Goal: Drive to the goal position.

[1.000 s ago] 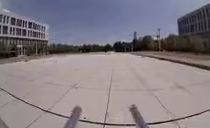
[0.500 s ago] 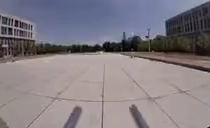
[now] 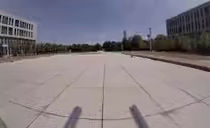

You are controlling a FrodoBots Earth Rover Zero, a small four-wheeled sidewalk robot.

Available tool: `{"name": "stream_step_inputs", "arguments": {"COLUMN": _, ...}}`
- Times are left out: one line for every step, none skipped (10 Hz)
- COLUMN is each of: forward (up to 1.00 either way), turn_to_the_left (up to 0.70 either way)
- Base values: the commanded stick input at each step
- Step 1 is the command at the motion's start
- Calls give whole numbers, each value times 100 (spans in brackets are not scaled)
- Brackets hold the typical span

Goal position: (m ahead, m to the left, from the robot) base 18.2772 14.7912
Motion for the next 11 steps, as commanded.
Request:
{"name": "stream_step_inputs", "arguments": {"forward": 70, "turn_to_the_left": 0}}
{"name": "stream_step_inputs", "arguments": {"forward": 70, "turn_to_the_left": -35}}
{"name": "stream_step_inputs", "arguments": {"forward": 70, "turn_to_the_left": -35}}
{"name": "stream_step_inputs", "arguments": {"forward": 70, "turn_to_the_left": -35}}
{"name": "stream_step_inputs", "arguments": {"forward": 70, "turn_to_the_left": -21}}
{"name": "stream_step_inputs", "arguments": {"forward": 70, "turn_to_the_left": -3}}
{"name": "stream_step_inputs", "arguments": {"forward": 70, "turn_to_the_left": 0}}
{"name": "stream_step_inputs", "arguments": {"forward": 70, "turn_to_the_left": 0}}
{"name": "stream_step_inputs", "arguments": {"forward": 70, "turn_to_the_left": 0}}
{"name": "stream_step_inputs", "arguments": {"forward": 70, "turn_to_the_left": 0}}
{"name": "stream_step_inputs", "arguments": {"forward": 70, "turn_to_the_left": 0}}
